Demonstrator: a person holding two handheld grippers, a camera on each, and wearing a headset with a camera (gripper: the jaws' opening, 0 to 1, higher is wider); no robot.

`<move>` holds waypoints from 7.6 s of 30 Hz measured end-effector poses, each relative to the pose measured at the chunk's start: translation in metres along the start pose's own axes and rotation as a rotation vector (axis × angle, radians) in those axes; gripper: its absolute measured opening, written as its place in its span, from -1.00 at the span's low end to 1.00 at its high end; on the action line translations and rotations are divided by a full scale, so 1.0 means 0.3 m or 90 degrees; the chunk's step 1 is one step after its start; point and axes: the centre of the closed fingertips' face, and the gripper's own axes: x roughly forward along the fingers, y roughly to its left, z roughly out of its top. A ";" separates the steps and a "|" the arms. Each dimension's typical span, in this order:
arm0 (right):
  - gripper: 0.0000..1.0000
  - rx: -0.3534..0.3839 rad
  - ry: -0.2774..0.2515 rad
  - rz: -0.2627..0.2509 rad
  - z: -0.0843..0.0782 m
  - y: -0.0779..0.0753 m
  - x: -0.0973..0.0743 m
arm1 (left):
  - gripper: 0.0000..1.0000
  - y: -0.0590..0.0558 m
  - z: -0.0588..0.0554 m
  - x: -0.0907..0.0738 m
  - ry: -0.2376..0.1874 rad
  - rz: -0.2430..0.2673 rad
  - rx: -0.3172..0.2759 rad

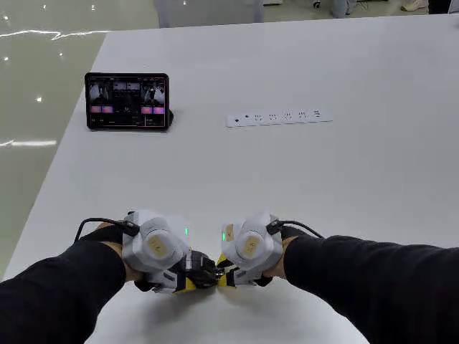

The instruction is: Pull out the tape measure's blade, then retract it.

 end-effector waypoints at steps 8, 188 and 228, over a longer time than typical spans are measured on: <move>-0.77 -0.008 0.001 0.002 -0.005 0.002 0.003 | -0.33 -0.001 -0.003 0.004 -0.001 0.001 -0.007; -0.79 0.030 0.045 0.014 -0.223 0.002 -0.174 | -0.32 -0.012 -0.008 0.014 -0.017 -0.001 -0.023; -0.80 0.032 0.050 0.015 -0.276 -0.004 -0.214 | -0.32 -0.014 -0.007 0.017 -0.016 0.004 -0.027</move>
